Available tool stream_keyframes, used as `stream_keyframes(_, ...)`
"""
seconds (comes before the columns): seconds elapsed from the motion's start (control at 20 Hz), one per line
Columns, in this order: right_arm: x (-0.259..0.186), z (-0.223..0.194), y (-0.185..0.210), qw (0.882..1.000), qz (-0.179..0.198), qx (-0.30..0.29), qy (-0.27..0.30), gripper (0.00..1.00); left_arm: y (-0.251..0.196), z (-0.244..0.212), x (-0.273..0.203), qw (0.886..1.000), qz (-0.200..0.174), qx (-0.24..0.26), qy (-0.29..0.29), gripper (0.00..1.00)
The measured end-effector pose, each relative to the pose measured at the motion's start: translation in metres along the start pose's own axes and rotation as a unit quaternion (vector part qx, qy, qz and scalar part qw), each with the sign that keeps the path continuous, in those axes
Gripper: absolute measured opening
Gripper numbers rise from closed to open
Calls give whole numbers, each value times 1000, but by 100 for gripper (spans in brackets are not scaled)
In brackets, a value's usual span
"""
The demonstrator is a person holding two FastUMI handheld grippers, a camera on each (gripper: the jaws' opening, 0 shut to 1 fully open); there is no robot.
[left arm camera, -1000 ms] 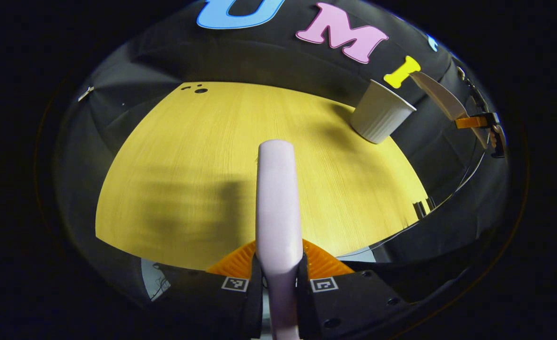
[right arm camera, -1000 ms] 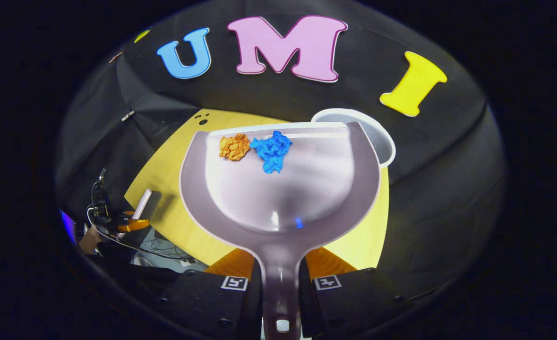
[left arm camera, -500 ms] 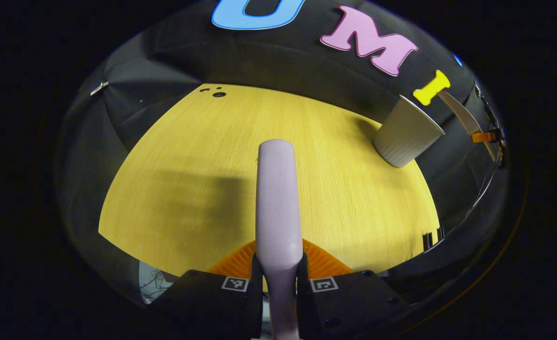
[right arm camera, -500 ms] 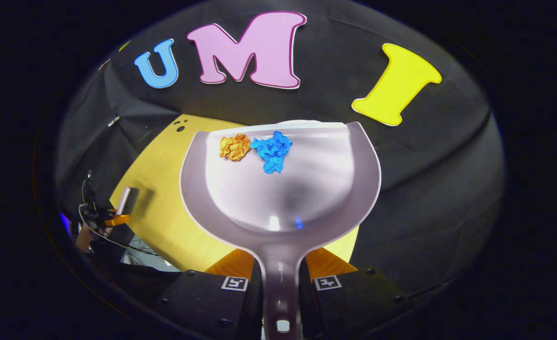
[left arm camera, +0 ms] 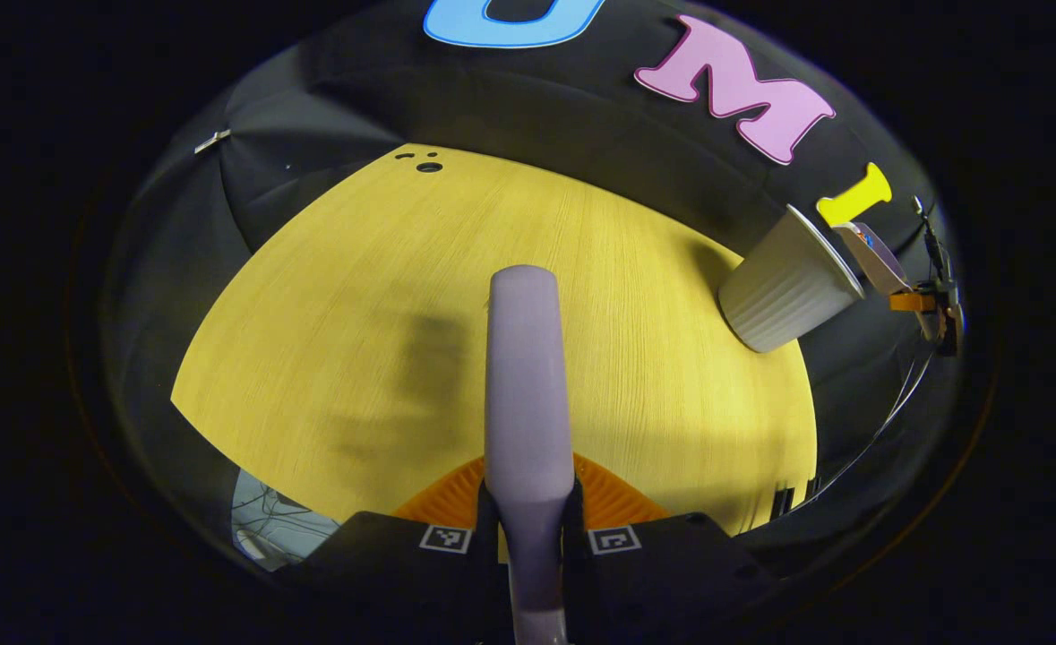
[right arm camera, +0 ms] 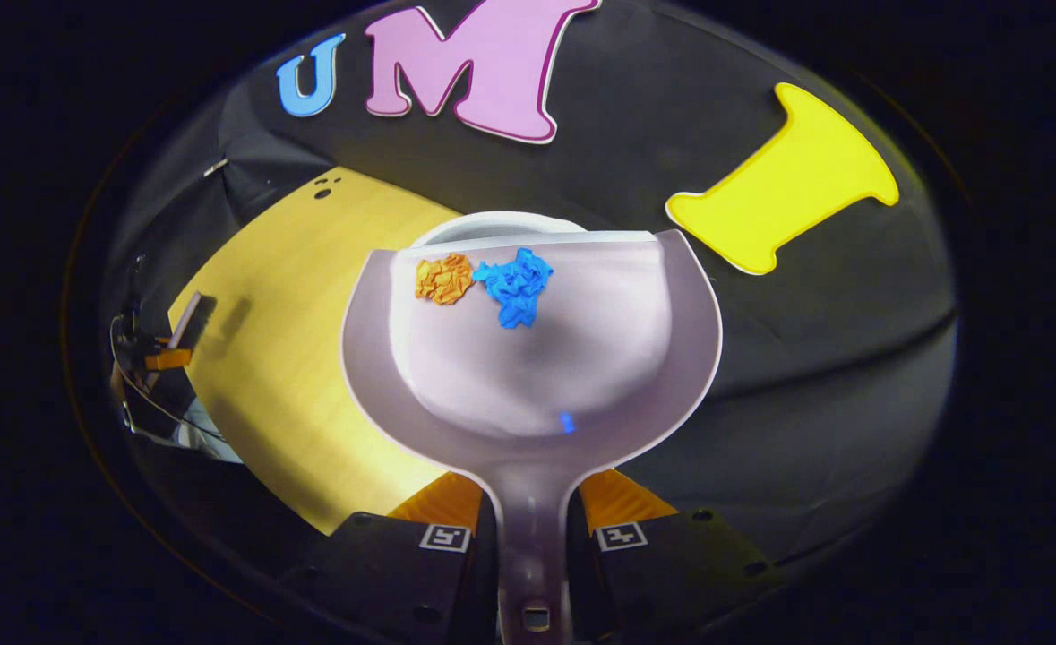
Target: Pick up the small broom and dustpan from the desktop, sweep the trash into the dustpan with the broom, and then empty the trash into the garbage bin.
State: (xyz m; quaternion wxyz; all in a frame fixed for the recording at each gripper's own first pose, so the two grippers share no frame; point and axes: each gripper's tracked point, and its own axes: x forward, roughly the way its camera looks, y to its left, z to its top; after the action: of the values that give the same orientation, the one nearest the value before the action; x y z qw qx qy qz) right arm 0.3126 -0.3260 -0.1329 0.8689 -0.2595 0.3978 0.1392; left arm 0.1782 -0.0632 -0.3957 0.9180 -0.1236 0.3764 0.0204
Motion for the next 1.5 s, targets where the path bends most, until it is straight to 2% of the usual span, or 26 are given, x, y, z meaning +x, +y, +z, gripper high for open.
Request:
stream_keyframes(0.15, 11, -4, -15, 999, -14, -30, 22, 36, 1, 5, 0, 1000, 10, 5, 1, 33)
stream_keyframes(0.3, 23, 0, -24, 999, -14, -23, 36, 36, 0, 6, 1, 1000, 18, -13, 2, 33)
stream_keyframes(0.35, 26, 4, -30, 998, -28, -41, 41, 31, -1, 5, 2, 1000, 18, -20, 4, 33)
stream_keyframes(0.4, 28, 8, -38, 996, -45, -67, 46, 36, -2, 3, 3, 1000, 18, -23, 7, 34)
stream_keyframes(0.5, 32, 12, -46, 989, -64, -121, 57, 36, -1, -1, 6, 999, 26, -25, 15, 31)
stream_keyframes(0.6, 42, 15, -43, 985, -53, -151, 67, 36, 1, -2, 6, 999, 32, -27, 23, 33)
stream_keyframes(0.65, 45, 13, -42, 981, -46, -170, 76, 31, 2, -1, 6, 999, 35, -29, 25, 33)
stream_keyframes(0.7, 48, 13, -44, 977, -44, -188, 89, 36, 3, 0, 5, 999, 37, -30, 26, 33)
stream_keyframes(0.85, 50, 19, -53, 963, -56, -239, 107, 36, 10, 7, 6, 998, 46, -25, 28, 31)
stream_keyframes(1.15, 55, 20, -54, 940, -89, -298, 139, 36, 16, 12, 11, 998, 47, -20, 33, 34)
stream_keyframes(1.25, 58, 25, -52, 937, -96, -304, 142, 36, 17, 12, 13, 998, 48, -12, 33, 31)
stream_keyframes(1.3, 58, 23, -53, 934, -102, -311, 143, 31, 18, 13, 15, 998, 49, -8, 33, 33)
stream_keyframes(1.45, 57, 25, -53, 928, -115, -324, 144, 31, 21, 16, 14, 998, 52, 0, 28, 33)
stream_keyframes(1.5, 57, 24, -54, 929, -117, -320, 144, 36, 21, 17, 13, 998, 52, 0, 25, 31)
